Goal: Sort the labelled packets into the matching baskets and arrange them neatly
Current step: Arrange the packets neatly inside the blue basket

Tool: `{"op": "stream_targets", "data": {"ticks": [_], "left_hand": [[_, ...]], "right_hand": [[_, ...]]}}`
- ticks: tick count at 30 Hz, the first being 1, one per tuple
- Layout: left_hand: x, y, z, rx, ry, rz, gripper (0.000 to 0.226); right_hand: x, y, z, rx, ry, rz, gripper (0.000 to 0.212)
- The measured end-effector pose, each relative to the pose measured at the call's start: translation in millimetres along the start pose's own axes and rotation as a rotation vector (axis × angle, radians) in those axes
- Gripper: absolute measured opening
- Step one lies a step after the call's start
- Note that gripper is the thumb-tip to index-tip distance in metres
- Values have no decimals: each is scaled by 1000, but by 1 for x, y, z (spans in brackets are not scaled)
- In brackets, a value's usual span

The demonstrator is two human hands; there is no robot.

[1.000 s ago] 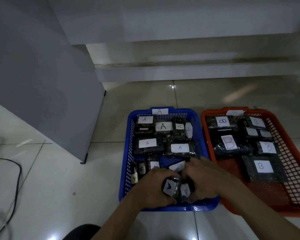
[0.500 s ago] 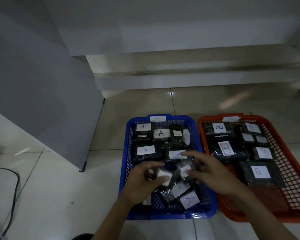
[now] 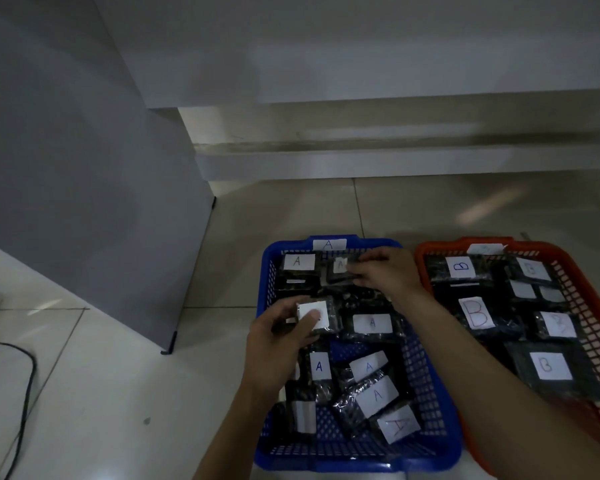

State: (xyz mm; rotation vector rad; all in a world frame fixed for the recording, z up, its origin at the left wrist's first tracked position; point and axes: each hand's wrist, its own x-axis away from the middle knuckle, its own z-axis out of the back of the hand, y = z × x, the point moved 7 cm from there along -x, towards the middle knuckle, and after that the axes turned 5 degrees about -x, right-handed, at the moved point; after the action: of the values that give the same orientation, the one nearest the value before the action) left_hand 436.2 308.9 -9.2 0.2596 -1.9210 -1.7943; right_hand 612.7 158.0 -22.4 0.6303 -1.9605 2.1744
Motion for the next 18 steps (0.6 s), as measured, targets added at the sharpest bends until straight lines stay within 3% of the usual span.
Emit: {"op": "stream_targets", "data": {"ticks": [7, 12, 14, 16, 18], "left_hand": [[-4, -6, 0, 78, -9, 83, 23], [-10, -9, -3, 110, -10, 106, 22], [-14, -8, -7, 102, -4, 106, 22], [-17, -4, -14, 89, 5, 91, 19], [-20, 1, -28, 78, -22, 87, 15]], "right_hand": [[-31, 5, -12, 278, 68, 174, 21], [-9, -19, -10, 485, 94, 342, 19], [13, -32, -4, 474, -70, 387, 22], [42, -33, 0, 494, -382, 375, 38], [65, -29, 5, 608, -544, 412, 50]]}}
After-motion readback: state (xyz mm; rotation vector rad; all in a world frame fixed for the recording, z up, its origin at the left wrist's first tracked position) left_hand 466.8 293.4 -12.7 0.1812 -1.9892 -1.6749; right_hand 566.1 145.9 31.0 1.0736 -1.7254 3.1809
